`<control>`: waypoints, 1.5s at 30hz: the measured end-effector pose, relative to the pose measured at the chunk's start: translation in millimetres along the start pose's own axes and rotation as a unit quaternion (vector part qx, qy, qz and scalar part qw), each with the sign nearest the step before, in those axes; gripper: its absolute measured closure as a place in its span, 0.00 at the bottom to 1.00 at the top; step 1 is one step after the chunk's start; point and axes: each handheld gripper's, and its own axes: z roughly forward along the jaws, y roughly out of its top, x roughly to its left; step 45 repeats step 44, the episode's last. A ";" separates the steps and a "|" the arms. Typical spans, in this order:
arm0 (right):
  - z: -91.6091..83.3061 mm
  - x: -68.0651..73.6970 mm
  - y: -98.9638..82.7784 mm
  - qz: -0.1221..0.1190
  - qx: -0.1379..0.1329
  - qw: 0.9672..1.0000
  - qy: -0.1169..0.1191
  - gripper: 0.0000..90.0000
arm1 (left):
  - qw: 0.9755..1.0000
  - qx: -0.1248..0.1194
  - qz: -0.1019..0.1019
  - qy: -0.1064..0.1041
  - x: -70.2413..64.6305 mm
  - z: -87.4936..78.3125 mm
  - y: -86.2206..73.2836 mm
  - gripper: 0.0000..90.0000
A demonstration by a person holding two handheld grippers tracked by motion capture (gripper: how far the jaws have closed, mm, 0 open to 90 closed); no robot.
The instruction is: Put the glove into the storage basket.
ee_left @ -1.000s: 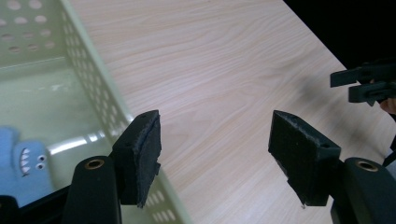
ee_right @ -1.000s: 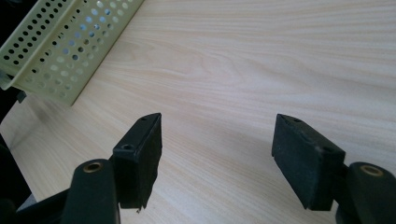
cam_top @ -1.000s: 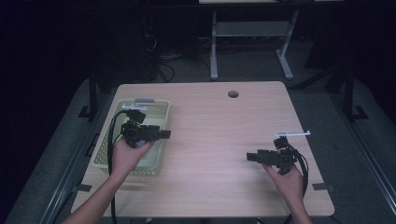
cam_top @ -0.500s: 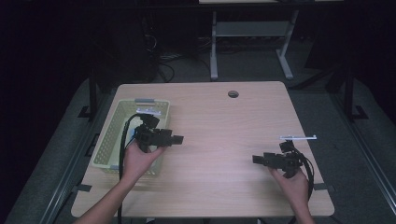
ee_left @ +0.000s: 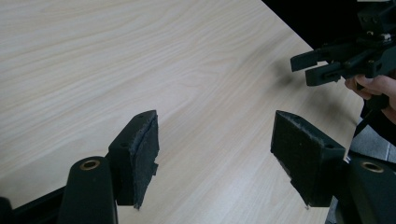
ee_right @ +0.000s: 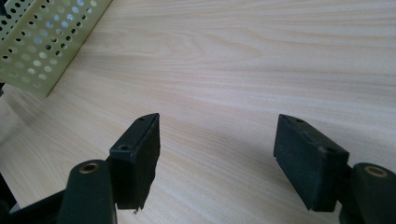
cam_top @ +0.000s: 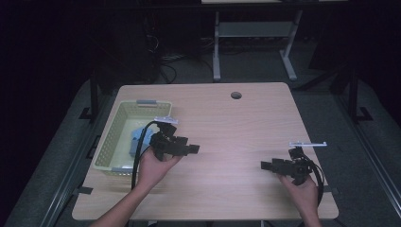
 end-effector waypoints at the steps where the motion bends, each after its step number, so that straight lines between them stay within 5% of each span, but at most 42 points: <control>1: 0.0 -0.5 -1.0 -0.001 -0.002 1.000 0.000 0.34 | 1.000 0.002 0.002 -0.002 -0.9 1.4 -0.4 0.35; 15: 1.1 0.6 -11.9 -0.013 0.001 1.000 -0.008 0.32 | 1.000 -0.002 0.009 -0.021 -13.6 14.7 -14.3 0.35; 28: -0.1 1.7 -18.7 -0.027 -0.003 1.000 -0.014 0.30 | 0.999 -0.012 -0.013 -0.046 -16.1 33.9 -39.1 0.35; 39: 1.4 7.5 -21.1 -0.033 -0.005 0.999 -0.006 0.30 | 0.999 -0.014 0.030 -0.041 -35.1 51.1 -76.2 0.33; 45: 3.3 10.1 -22.1 -0.037 -0.003 0.999 -0.004 0.30 | 0.998 -0.019 0.028 -0.060 -39.4 54.0 -83.2 0.32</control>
